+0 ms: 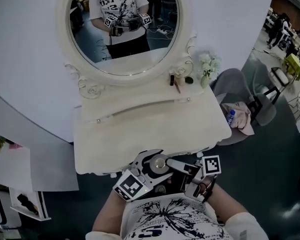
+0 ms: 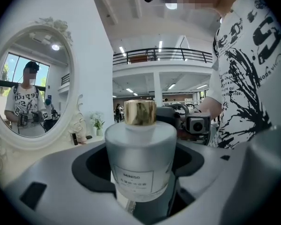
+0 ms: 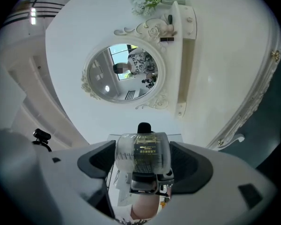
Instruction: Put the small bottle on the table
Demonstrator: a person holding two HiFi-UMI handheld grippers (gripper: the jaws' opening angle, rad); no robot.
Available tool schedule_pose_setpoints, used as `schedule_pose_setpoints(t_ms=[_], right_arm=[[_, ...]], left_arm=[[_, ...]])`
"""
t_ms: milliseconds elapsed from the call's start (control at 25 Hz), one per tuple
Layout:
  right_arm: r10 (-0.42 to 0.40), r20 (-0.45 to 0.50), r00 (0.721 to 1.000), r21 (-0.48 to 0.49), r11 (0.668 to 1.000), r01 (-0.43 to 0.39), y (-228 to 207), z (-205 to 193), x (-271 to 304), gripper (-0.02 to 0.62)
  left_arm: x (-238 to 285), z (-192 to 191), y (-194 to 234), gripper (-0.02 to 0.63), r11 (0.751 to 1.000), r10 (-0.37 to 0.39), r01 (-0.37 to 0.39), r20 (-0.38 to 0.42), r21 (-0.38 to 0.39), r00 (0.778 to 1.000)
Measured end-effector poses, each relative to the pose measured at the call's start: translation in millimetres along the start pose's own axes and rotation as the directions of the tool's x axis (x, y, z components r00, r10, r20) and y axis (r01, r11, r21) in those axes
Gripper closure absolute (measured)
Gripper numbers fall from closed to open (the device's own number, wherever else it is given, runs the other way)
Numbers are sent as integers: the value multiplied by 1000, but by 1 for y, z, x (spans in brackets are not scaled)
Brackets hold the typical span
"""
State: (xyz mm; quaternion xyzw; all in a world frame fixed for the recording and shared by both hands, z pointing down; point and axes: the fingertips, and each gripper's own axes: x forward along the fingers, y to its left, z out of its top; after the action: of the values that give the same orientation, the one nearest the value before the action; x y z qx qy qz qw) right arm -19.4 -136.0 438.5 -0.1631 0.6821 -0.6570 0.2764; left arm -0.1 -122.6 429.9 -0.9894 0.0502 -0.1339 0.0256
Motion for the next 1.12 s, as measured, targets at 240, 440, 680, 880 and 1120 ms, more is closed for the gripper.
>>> schedule_pose_setpoints(t_ms=[240,440,680,880,1120], right_arm=[[-14,-38,999,13,1000,14,-15,42,18,225],[-28,-110,994,4,1000,29,-23,87,27,225],[-38,-189,981,25,999,43,-44,133,32,225],[-64,-222,973,39,996,75,-75,159,29,225],[-69,-267,961,68,994,90,-110,175,21,225]], left_arm=[[17,-12,45,255,999,26,-26,-6,-23,1000],[43,-16,85,255,996,76,-77,-14,-40,997],[75,-33,125,255,991,114,-116,-35,-67,993],[99,-62,144,255,984,137,-142,-52,-111,989],[122,-95,153,255,975,157,-169,-89,-144,984]])
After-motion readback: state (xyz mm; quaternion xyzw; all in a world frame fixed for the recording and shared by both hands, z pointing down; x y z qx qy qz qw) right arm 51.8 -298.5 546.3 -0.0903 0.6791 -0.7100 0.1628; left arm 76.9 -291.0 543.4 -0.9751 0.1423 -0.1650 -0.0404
